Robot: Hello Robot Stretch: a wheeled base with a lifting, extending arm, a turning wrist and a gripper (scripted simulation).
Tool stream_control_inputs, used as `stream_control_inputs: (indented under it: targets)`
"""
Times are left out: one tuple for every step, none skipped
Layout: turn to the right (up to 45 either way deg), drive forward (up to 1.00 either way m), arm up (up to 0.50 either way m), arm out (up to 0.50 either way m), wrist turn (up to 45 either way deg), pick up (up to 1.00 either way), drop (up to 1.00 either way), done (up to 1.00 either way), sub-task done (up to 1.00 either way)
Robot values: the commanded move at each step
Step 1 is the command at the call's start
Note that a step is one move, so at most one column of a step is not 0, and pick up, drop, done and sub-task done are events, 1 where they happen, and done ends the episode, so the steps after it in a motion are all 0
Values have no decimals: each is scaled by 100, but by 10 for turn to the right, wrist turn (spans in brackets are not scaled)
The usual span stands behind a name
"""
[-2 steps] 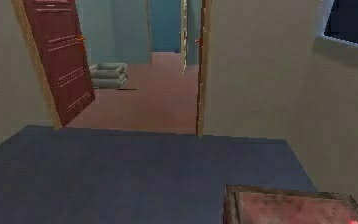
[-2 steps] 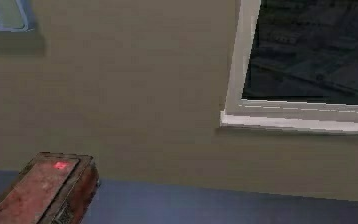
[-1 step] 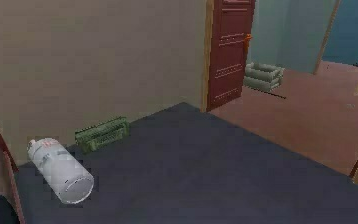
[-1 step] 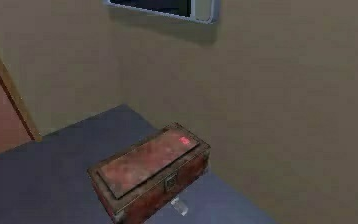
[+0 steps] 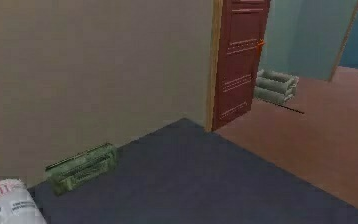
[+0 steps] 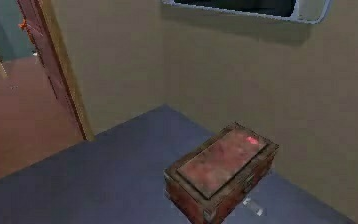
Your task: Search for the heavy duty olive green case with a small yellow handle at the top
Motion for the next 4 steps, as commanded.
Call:
stream_control_inputs:
  targets:
    - [-390, 0, 0, 0, 0, 0, 0, 0, 0]
    - [0, 80, 0, 0, 0, 0, 0, 0, 0]
    - [120, 0, 0, 0, 0, 0, 0, 0, 0]
    - [0, 0, 0, 0, 0, 0, 0, 100, 0]
